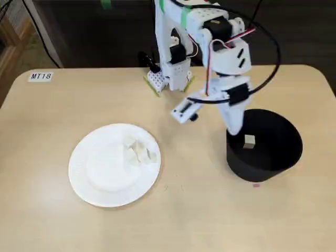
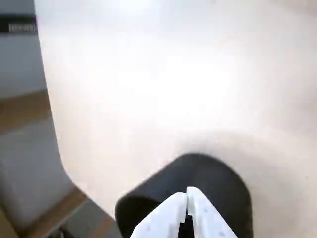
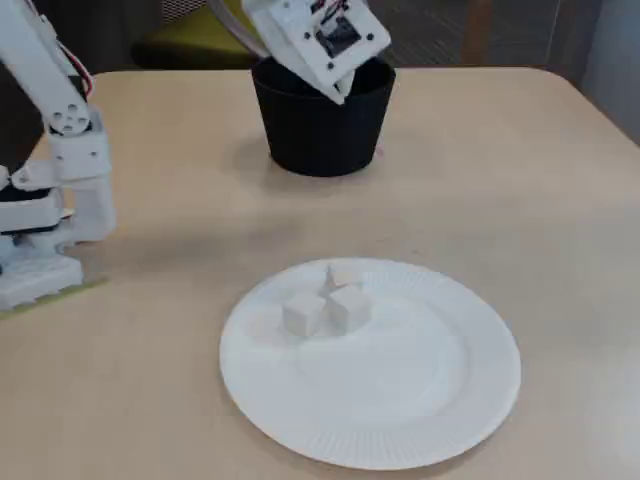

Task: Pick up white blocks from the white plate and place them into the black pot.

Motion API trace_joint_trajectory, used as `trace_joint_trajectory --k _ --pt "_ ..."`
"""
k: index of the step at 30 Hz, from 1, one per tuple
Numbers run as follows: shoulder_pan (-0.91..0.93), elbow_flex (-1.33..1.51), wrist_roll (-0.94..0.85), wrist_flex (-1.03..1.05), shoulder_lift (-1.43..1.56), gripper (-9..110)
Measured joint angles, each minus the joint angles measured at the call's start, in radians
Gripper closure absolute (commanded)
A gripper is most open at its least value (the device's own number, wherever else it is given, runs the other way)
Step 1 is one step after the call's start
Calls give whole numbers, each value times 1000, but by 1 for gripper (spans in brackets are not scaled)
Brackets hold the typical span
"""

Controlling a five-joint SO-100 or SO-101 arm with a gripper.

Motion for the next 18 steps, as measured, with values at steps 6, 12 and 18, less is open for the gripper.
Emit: trace_joint_trajectory --k 6,12,18 --pt "218 -21 -150 75 -11 104" --pt "324 -21 -298 83 -95 104" --pt "403 -72 -373 132 -184 104"
